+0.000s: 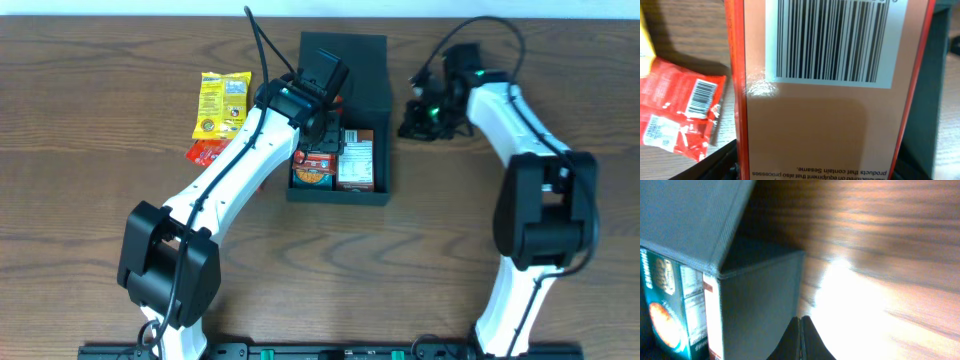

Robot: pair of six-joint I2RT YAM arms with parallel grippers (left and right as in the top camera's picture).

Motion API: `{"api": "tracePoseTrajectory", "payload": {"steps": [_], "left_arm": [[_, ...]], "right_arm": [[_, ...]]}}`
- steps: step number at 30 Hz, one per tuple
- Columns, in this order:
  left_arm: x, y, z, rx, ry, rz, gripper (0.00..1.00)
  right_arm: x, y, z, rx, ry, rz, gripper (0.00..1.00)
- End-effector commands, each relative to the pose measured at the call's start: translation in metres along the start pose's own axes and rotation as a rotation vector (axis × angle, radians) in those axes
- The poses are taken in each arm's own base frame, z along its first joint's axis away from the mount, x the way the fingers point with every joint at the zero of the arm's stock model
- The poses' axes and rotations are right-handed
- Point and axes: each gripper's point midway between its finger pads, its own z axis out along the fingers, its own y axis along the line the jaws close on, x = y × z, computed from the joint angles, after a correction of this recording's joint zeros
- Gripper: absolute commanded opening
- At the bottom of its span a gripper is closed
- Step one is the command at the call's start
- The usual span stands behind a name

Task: Pack container
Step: 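Lower the red-brown box into the black box and release it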

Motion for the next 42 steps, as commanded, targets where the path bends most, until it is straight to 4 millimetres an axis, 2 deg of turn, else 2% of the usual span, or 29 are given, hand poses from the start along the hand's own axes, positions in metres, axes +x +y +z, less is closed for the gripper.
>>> {"api": "tracePoseTrajectory", "payload": {"steps": [1, 3, 6, 10, 19, 26, 35, 40, 42], "left_arm": [[-0.006, 0.009, -0.008, -0.043, -0.04, -0.011, 0.72], [-0.005, 0.008, -0.005, -0.041, -0.04, -0.009, 0.72], [0.0, 0.005, 0.001, -0.037, -0.037, -0.006, 0.72], [0.012, -0.005, 0.012, -0.036, -0.022, -0.005, 0.72], [0.028, -0.002, 0.043, -0.084, 0.055, -0.038, 0.72], [0.025, 0.007, 0.046, -0.134, 0.035, -0.051, 0.72], [0.036, 0.013, 0.061, -0.168, 0.088, -0.063, 0.72], [0.034, 0.014, 0.061, -0.167, 0.082, -0.066, 0.98], [0.03, 0.012, 0.058, -0.163, 0.075, -0.068, 0.96]], "right_arm": [[-0.034, -0.001, -0.081, 0.068, -0.187, -0.06, 0.02], [-0.039, -0.002, -0.117, 0.1, -0.263, -0.063, 0.01], [-0.041, 0.0, -0.161, 0.118, -0.359, -0.076, 0.02], [-0.037, 0.002, -0.188, 0.143, -0.413, -0.084, 0.02], [-0.021, 0.002, -0.185, 0.142, -0.354, -0.057, 0.02], [-0.017, 0.002, -0.184, 0.142, -0.338, -0.051, 0.01], [-0.017, 0.002, -0.184, 0.142, -0.338, -0.051, 0.02], [-0.017, 0.002, -0.184, 0.143, -0.337, -0.059, 0.01], [-0.017, 0.002, -0.184, 0.144, -0.336, -0.061, 0.02]]}}
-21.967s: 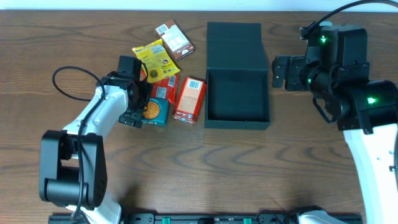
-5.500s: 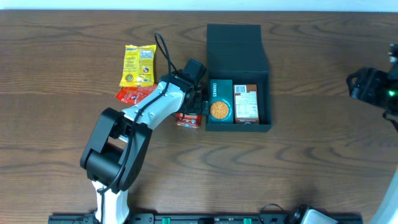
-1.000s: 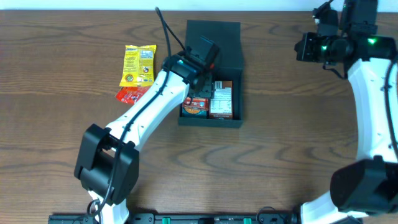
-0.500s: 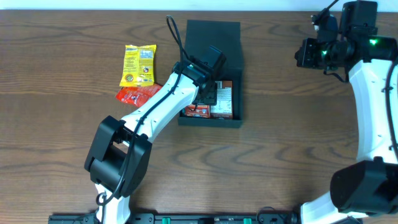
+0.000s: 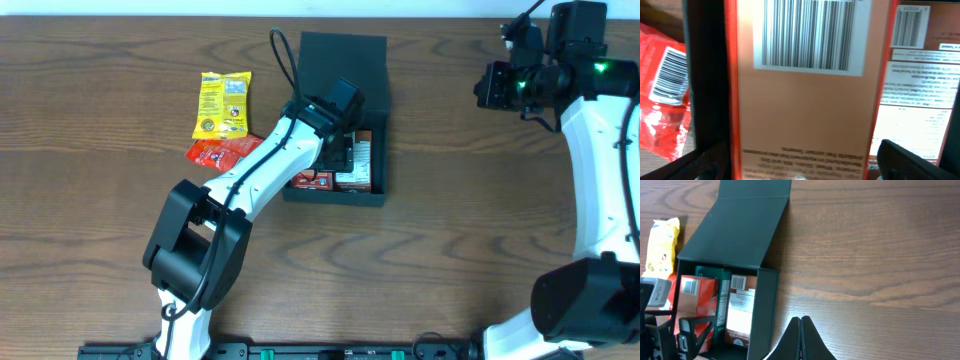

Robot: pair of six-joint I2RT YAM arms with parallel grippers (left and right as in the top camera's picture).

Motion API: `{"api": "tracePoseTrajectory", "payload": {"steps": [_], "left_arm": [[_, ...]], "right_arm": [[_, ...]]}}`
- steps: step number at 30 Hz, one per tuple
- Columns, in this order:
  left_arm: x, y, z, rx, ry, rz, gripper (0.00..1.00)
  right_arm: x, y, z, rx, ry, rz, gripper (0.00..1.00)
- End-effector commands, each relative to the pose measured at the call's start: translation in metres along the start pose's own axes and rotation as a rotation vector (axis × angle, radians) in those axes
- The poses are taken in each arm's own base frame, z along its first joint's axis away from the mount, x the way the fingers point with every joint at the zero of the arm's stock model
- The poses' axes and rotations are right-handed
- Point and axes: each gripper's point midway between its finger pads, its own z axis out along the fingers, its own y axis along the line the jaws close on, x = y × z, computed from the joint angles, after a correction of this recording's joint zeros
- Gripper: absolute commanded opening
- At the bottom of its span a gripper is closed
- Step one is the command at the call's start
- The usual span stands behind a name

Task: Pack container
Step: 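Lower the red-brown box into the black box and release it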

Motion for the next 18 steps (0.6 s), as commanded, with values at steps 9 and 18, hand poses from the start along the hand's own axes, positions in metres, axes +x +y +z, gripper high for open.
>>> {"api": "tracePoseTrajectory", "payload": {"steps": [9, 18], "left_arm": [[-0.049, -0.016, -0.07, 0.087, -0.164, -0.018, 0.96], [-0.07, 0.095, -0.102, -0.128, -0.208, -0.236, 0.86]], "right_arm": [[0.002, -0.003, -0.001, 0.007, 0.011, -0.038, 0.02], [0.012, -0.012, -0.001, 0.054, 0.051, -0.08, 0.02]]}}
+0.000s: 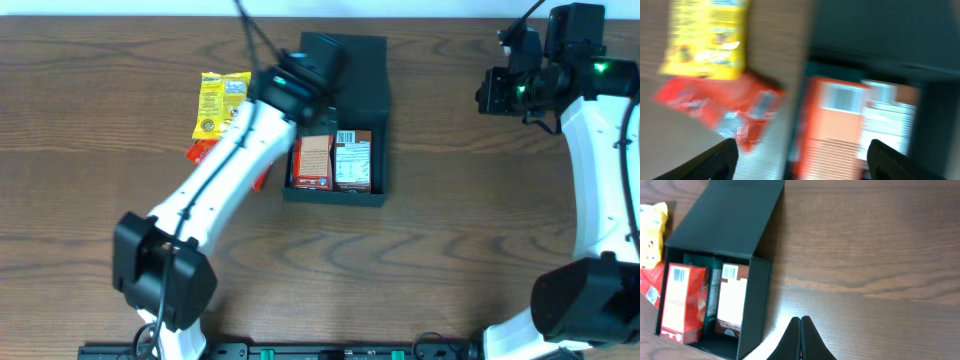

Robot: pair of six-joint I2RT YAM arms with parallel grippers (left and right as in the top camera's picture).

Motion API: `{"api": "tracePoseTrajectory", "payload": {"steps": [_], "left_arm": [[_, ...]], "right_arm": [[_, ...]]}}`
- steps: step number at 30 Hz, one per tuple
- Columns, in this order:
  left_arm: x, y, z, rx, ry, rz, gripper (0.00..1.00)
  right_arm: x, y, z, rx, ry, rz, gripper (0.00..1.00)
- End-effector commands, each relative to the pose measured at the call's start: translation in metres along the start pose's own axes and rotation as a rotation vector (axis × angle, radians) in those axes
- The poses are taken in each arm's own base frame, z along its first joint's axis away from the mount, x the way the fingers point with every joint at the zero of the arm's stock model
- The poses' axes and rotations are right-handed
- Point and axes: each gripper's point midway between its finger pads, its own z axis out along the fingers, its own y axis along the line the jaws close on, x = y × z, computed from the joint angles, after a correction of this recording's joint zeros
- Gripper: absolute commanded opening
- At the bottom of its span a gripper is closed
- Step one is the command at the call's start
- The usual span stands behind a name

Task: Pack container
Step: 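Lower the red-brown box into the black box and release it, then reach the left gripper to the red pouch and grasp it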

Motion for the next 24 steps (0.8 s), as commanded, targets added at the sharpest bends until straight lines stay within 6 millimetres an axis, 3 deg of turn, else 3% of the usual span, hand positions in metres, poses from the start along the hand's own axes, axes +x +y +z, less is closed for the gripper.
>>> {"api": "tracePoseTrajectory", "payload": {"steps": [1, 5, 7, 13, 24], "left_arm": [[-0.018, 0.066, 0.004, -0.127, 0.005, -0.192, 0.86], [-0.017, 0.118, 0.015, -0.135, 0.103, -0.524, 0.94], [-0.018, 0.128, 0.023, -0.137, 0.108, -0.596, 0.95], [0.015, 0.116, 0.074, -0.138, 0.286, -0.617, 0.94], [0.051, 0.109, 0.125, -0.243, 0.432, -0.771, 0.95]], "right_arm": [[0.002, -0.007, -0.001, 0.03, 0.011, -0.041, 0.02], [0.003, -0.007, -0.001, 0.029, 0.013, -0.042, 0.01], [0.003, -0.007, -0.001, 0.029, 0.012, -0.042, 0.02], [0.003, -0.007, -0.001, 0.029, 0.013, -0.042, 0.02], [0.006, -0.007, -0.001, 0.028, 0.025, -0.038, 0.02]]}}
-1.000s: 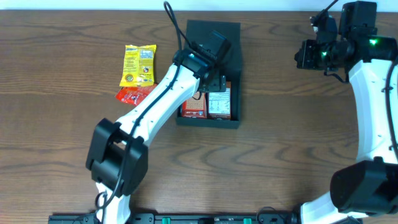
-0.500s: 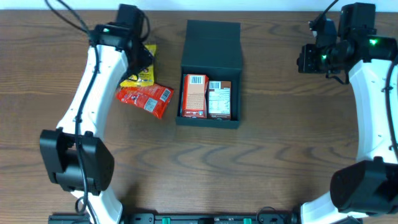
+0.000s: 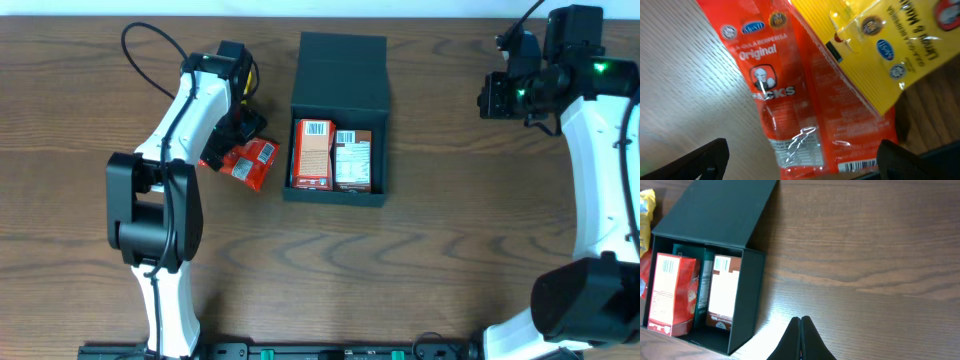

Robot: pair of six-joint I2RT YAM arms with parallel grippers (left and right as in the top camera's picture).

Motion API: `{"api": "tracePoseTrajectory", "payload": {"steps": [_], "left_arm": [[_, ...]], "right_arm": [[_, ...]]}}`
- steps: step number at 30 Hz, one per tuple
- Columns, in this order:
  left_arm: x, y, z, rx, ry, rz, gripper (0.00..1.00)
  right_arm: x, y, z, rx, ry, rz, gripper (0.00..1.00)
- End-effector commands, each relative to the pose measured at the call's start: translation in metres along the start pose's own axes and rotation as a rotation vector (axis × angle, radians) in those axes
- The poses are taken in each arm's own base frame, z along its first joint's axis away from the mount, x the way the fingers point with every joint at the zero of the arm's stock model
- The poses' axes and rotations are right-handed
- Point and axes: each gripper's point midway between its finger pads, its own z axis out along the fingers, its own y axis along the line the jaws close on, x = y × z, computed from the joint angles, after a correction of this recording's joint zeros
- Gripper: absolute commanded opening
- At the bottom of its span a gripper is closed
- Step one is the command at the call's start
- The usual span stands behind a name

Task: Pack container
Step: 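Reach the left gripper to the red pouch and grasp it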

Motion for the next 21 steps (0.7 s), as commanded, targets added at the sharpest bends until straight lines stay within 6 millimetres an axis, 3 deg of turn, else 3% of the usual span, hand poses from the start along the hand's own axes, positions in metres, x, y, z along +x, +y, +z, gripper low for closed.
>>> {"api": "tracePoseTrajectory", "payload": {"steps": [1, 9, 14, 21], "left_arm": [[0.004, 0.0, 0.017, -0.027, 0.033, -0.069, 0.95], [-0.008, -0.022, 0.036, 0.033, 0.0, -0.062, 0.96], [-0.008, -0.023, 0.047, 0.022, 0.006, -0.062, 0.99], [-0.005, -0.019, 0.053, -0.004, 0.02, -0.061, 0.49]], "right_arm": [[0.0, -0.003, -0.001, 0.006, 0.0, -0.007, 0.02], [0.0, -0.003, -0.001, 0.006, 0.0, -0.007, 0.02], [0.0, -0.003, -0.001, 0.006, -0.001, -0.008, 0.02], [0.0, -0.003, -0.001, 0.006, -0.002, -0.008, 0.01]]}}
